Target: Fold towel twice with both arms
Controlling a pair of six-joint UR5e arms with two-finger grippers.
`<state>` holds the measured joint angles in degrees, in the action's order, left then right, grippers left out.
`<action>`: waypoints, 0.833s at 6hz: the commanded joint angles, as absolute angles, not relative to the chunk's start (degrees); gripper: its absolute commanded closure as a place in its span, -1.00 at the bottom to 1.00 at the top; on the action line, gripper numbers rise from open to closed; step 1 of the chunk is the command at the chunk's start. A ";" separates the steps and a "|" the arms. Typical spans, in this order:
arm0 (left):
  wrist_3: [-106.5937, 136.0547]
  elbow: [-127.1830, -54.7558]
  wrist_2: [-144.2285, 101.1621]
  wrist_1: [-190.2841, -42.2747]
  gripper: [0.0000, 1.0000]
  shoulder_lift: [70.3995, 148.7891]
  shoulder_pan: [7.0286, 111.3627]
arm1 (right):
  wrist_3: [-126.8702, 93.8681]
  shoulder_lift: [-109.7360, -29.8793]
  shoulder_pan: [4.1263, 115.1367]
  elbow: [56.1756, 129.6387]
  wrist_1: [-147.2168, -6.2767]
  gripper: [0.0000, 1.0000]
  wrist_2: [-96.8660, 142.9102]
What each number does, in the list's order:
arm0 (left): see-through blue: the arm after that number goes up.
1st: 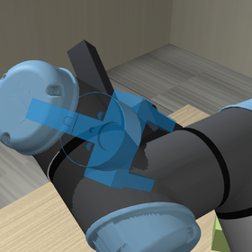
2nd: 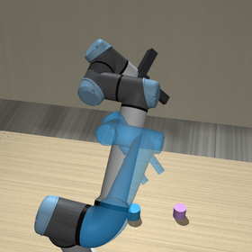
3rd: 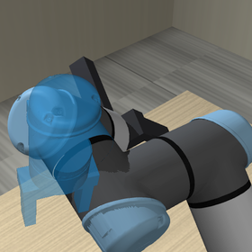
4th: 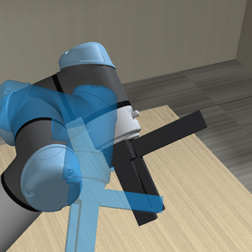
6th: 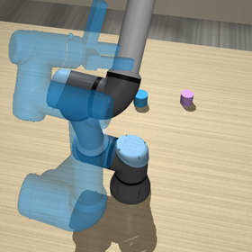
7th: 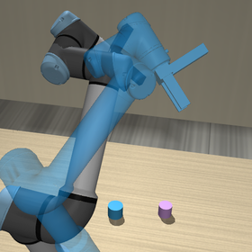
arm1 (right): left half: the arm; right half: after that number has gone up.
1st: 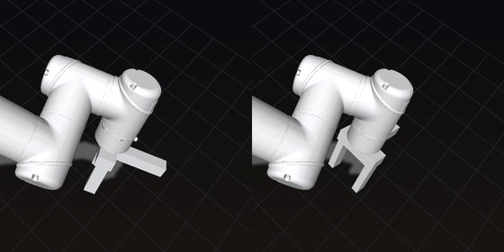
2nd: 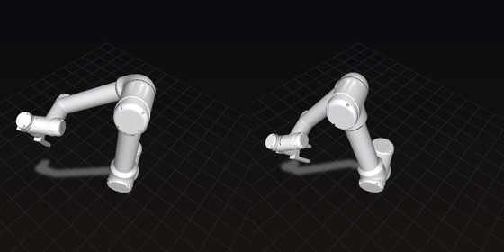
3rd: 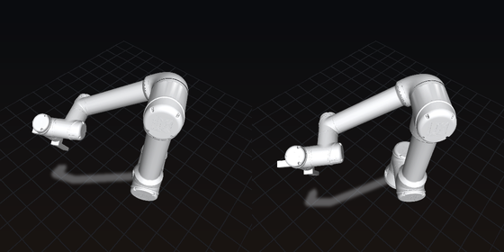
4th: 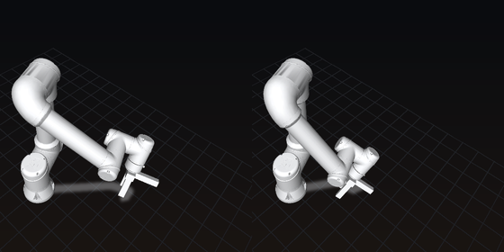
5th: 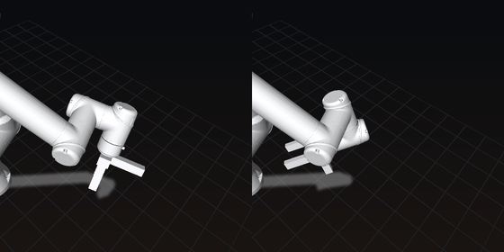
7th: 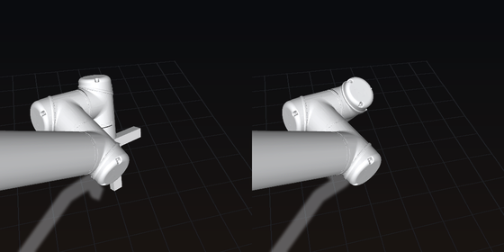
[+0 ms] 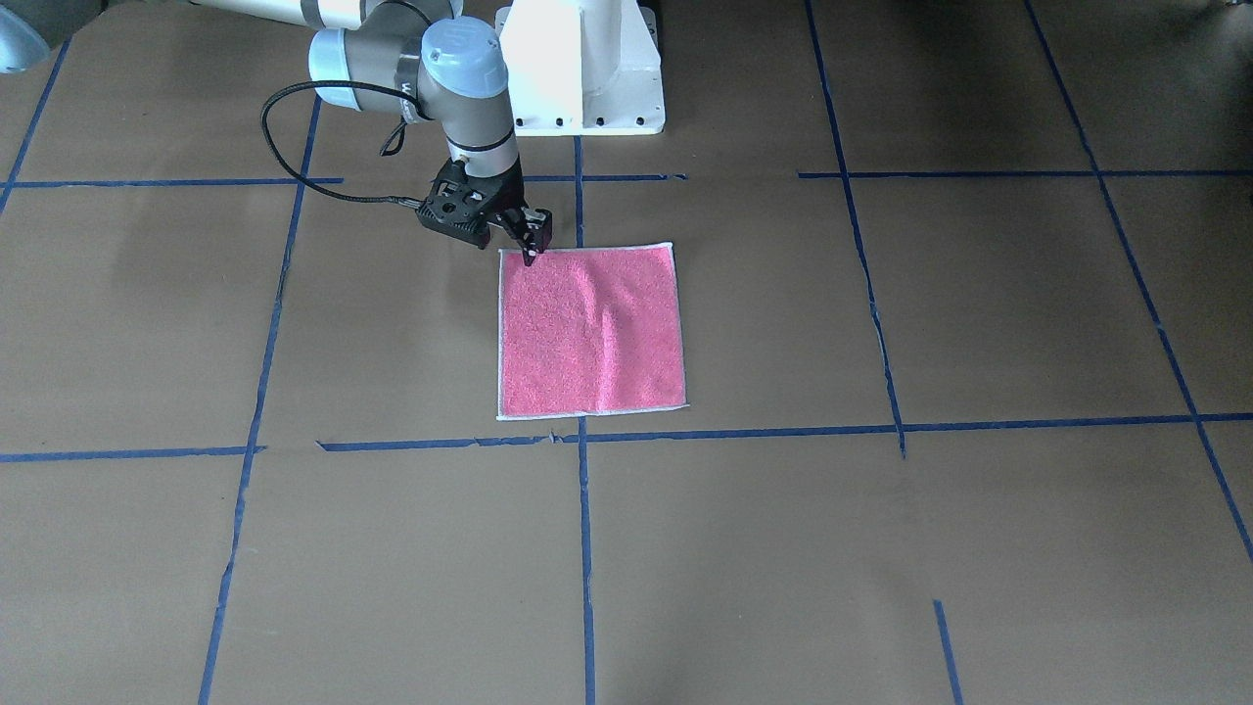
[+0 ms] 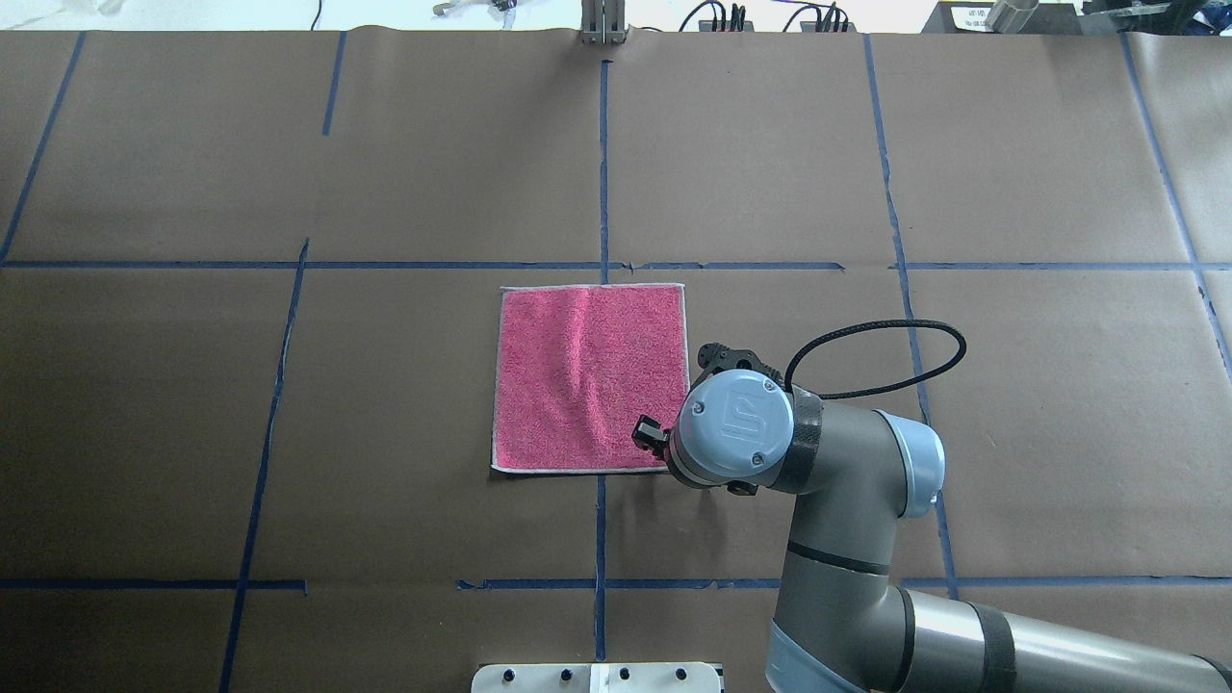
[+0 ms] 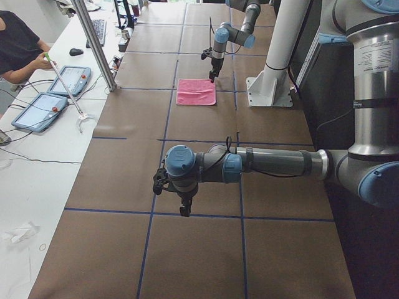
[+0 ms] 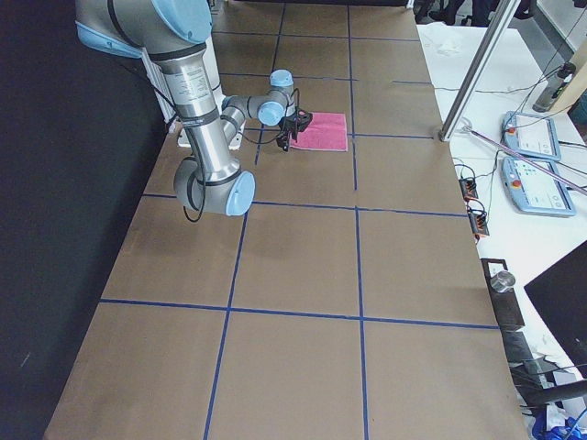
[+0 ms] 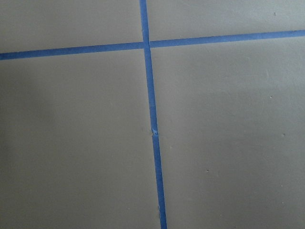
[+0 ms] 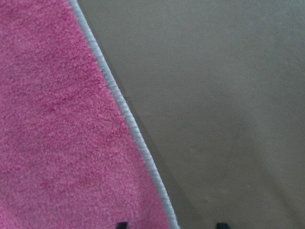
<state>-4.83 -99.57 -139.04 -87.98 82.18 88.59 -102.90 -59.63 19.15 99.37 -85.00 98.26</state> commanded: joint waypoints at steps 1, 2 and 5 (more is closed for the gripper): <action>-4.83 -99.58 -139.04 -87.98 -1.00 82.18 88.59 | -102.92 -59.59 19.16 99.40 -85.08 0.38 98.26; -4.83 -99.58 -139.04 -87.98 -1.00 82.18 88.59 | -102.92 -59.59 19.25 99.75 -84.99 0.83 98.26; 8.24 -99.93 -145.15 -91.55 -1.00 83.83 84.59 | -102.83 -60.11 19.69 102.73 -85.60 0.92 98.44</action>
<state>0.31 -99.77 -141.56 -89.10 82.74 87.31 -102.86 -59.79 19.51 101.25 -85.26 98.35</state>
